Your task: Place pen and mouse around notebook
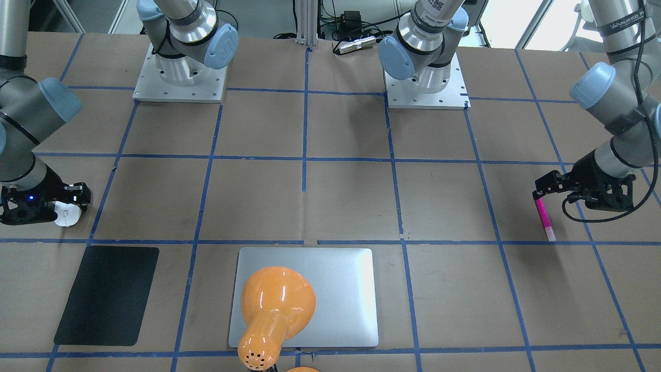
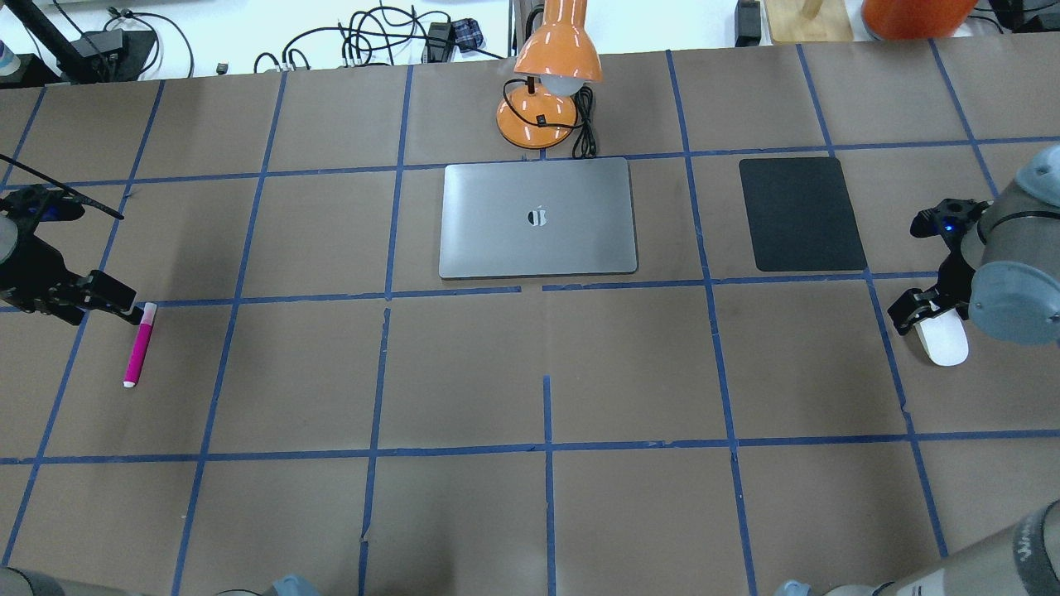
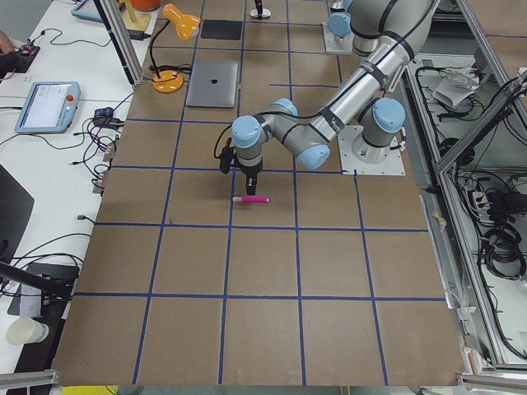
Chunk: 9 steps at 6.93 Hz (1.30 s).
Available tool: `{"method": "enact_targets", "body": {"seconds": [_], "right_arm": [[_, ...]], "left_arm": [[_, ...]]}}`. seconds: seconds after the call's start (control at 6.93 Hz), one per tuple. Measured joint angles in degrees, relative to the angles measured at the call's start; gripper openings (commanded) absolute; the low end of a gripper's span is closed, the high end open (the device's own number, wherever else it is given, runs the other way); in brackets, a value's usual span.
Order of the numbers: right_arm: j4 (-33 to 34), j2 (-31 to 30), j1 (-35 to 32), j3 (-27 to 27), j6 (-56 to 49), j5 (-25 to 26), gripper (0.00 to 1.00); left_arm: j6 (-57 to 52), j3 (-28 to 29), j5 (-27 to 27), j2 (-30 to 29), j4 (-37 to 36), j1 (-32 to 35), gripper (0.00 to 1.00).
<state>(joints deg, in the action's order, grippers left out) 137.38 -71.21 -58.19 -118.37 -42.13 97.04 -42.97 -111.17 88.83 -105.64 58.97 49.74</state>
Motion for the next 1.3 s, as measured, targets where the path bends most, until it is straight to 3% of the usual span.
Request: {"method": "enact_targets", "body": {"seconds": [0.14, 0.43, 0.72, 0.87, 1.15, 1.3], "right_arm": [[-0.3, -0.3, 0.0, 0.8, 0.0, 0.0, 0.07], [-5.3, -0.5, -1.1, 6.0, 2.1, -1.5, 0.07], [-14.6, 1.1, -8.2, 17.2, 12.7, -3.9, 0.07], [-17.8, 4.5, -12.5, 23.5, 18.4, -4.0, 0.07], [-20.6, 13.5, -17.4, 32.8, 29.0, -3.9, 0.07], [-20.9, 15.7, -18.9, 34.4, 32.2, -3.9, 0.09]], "left_arm": [[0.2, -0.7, 0.0, -1.4, -1.8, -0.2, 1.0], [1.3, -0.9, 0.0, -4.0, -4.8, -0.2, 1.0], [1.6, -0.7, 0.2, -5.7, -7.0, -0.3, 0.48], [1.6, -0.6, 0.9, -6.3, -8.0, -0.3, 0.4], [1.7, -0.6, 2.4, -6.8, -8.8, -0.3, 0.4], [1.8, -0.6, 2.5, -7.0, -8.8, -0.3, 0.41]]}}
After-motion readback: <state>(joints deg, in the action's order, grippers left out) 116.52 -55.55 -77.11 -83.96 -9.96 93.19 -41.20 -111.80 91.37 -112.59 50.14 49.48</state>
